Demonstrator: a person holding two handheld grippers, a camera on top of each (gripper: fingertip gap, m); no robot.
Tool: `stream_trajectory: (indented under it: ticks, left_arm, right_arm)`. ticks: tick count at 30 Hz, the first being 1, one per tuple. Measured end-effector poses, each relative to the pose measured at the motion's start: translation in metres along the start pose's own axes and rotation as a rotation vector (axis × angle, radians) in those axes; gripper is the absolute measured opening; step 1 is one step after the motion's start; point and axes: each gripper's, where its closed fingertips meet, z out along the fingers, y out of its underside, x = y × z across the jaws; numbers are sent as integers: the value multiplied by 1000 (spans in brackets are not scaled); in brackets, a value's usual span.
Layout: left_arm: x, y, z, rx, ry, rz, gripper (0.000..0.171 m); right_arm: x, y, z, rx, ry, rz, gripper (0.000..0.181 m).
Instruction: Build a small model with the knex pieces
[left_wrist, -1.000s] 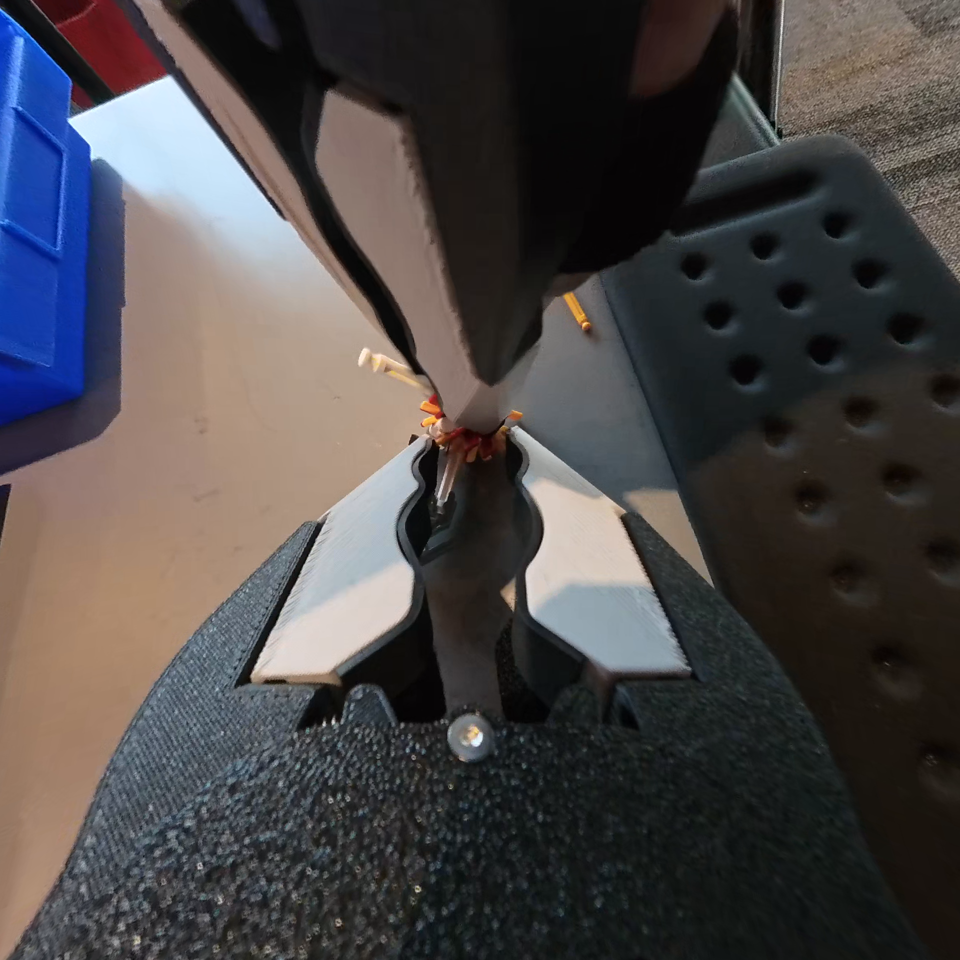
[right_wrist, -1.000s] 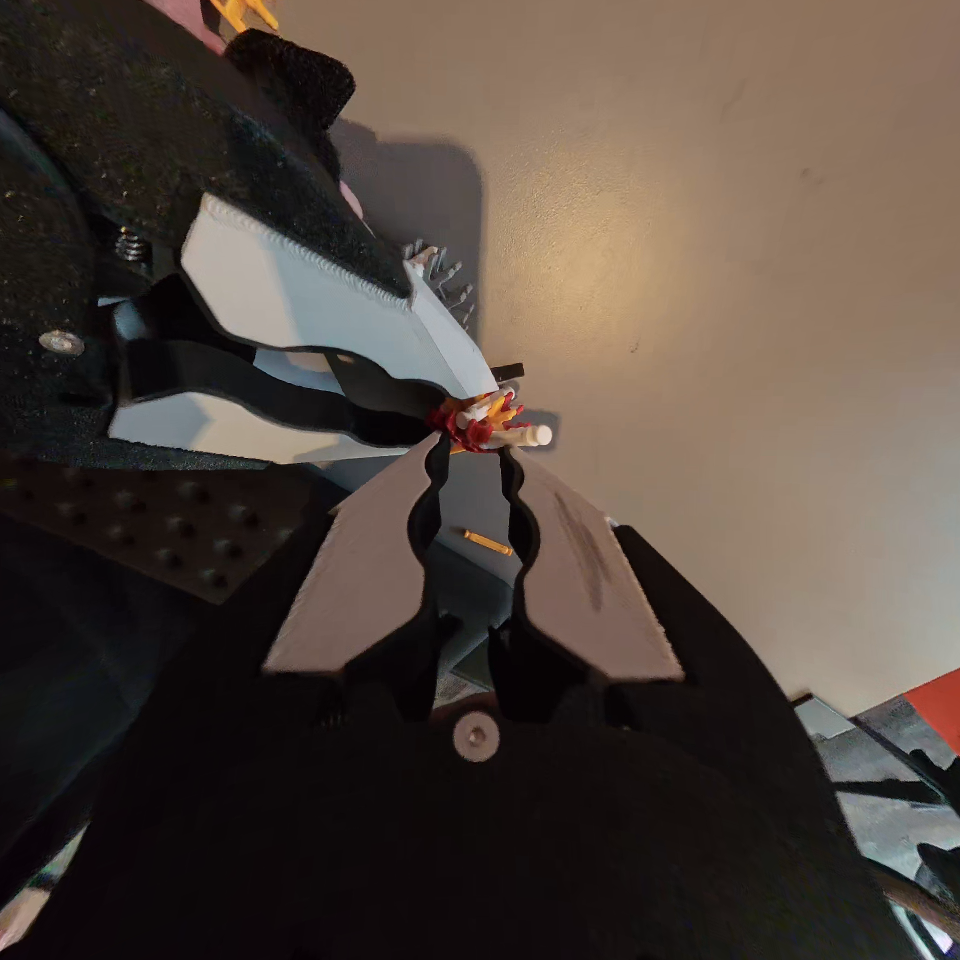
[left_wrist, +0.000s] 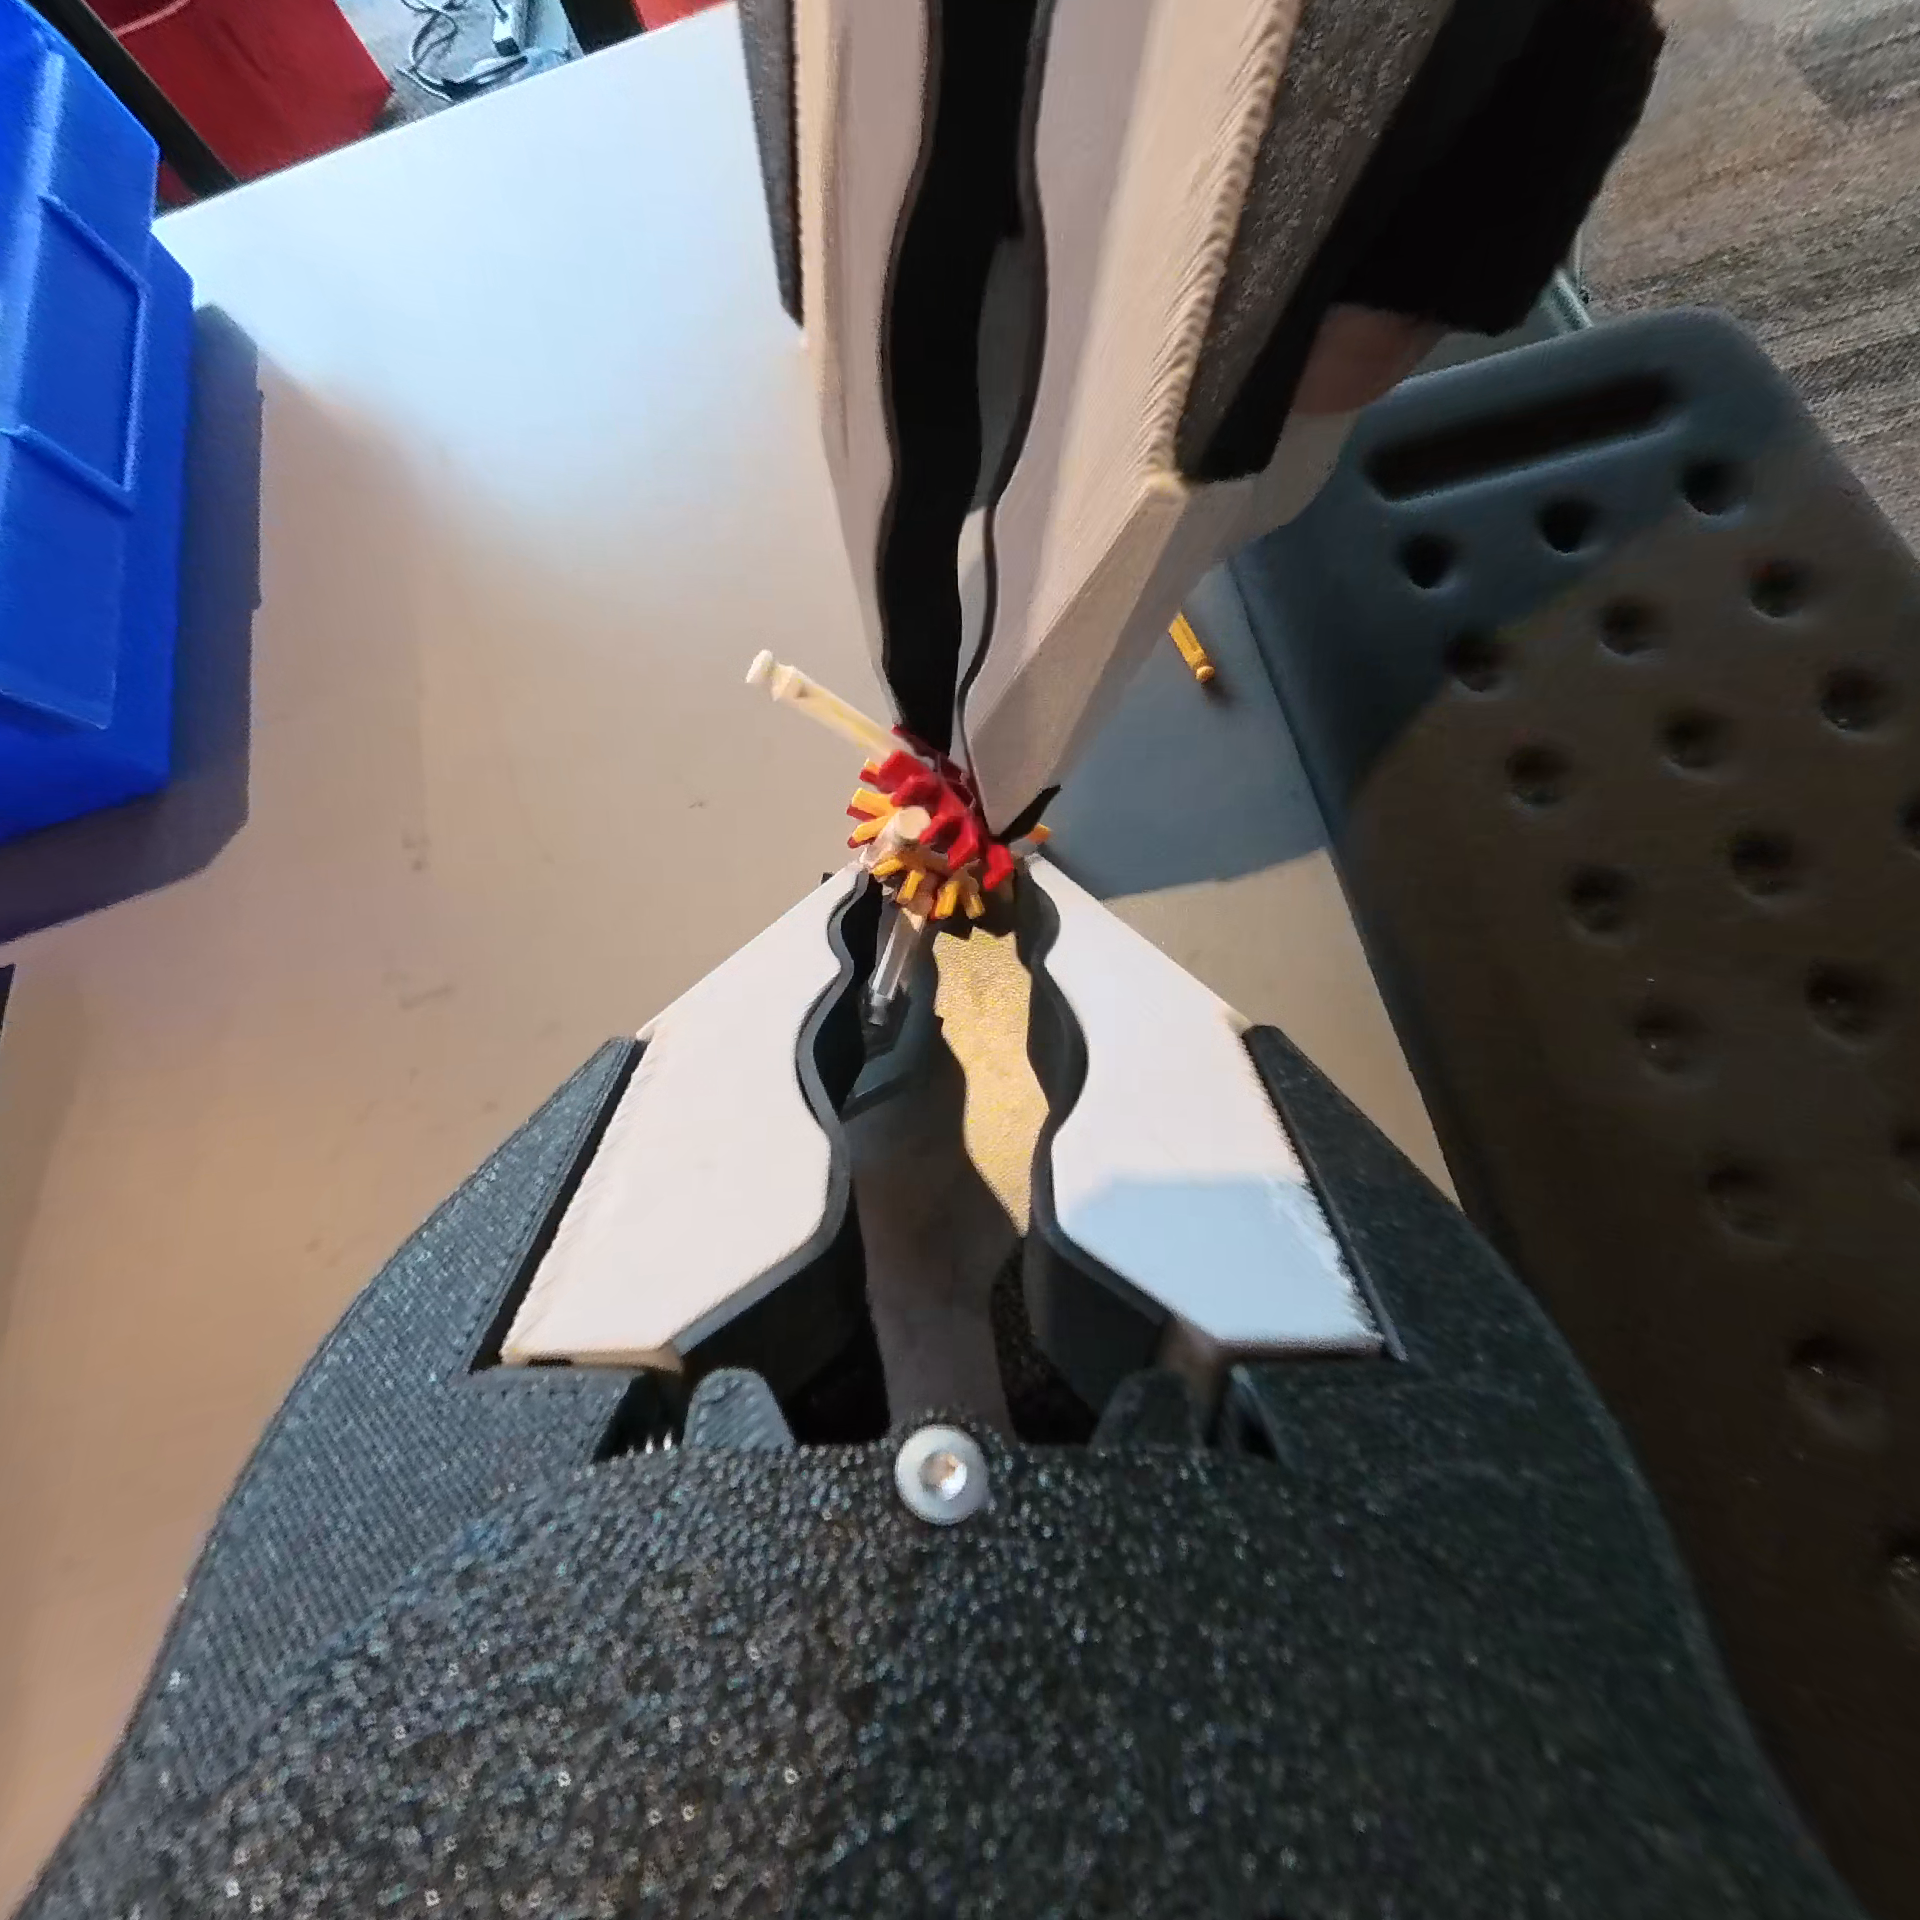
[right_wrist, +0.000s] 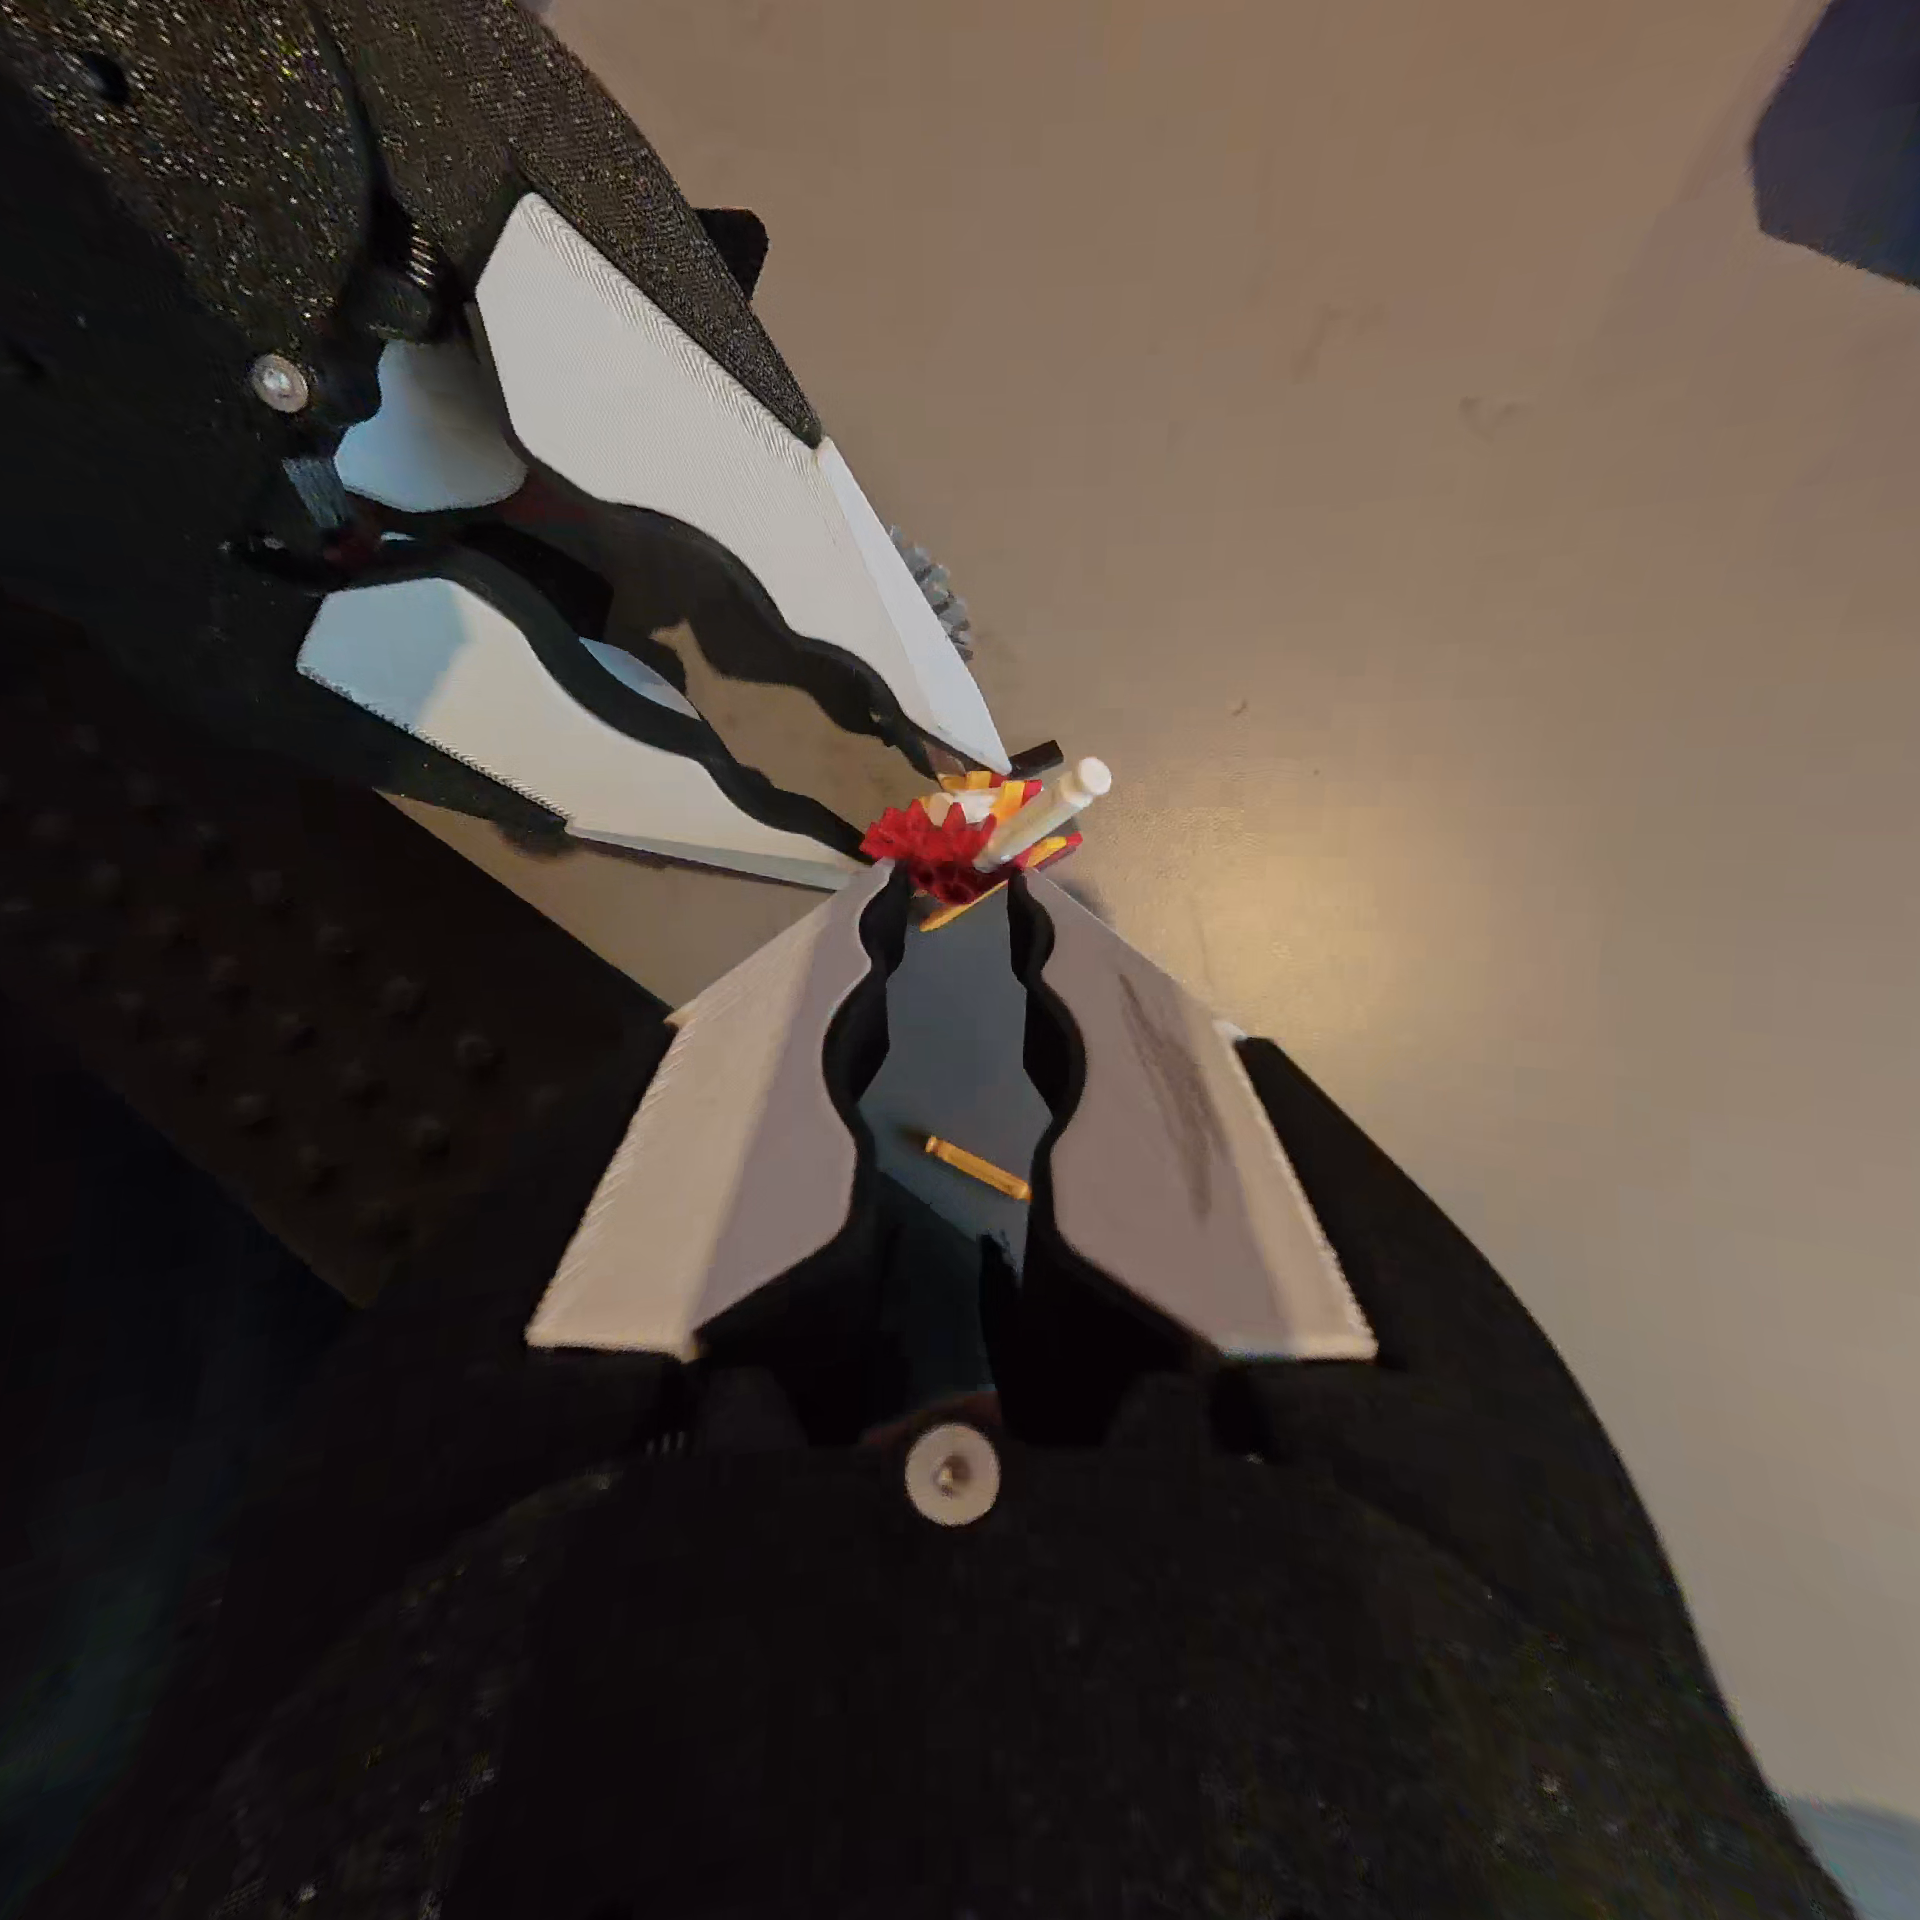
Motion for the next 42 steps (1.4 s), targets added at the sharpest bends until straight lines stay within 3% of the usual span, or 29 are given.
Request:
stream_trajectory:
  ticks: [5,14,25,35,42]
  left_arm:
    - [0,0,0,1,5,-4,24]
    - [0,0,0,3,7,-4,24]
    - [-3,1,0,-3,-31,11,24]
    - [-6,0,1,-6,-57,43,23]
    - [-7,-1,2,-7,-71,58,23]
  right_arm:
    - [-3,-1,-1,104,-85,48,25]
    - [1,-2,-1,223,-201,186,16]
    - [5,-6,5,169,-56,167,18]
    - [8,-7,5,142,-204,308,17]
    - [8,-7,6,6,-258,313,16]
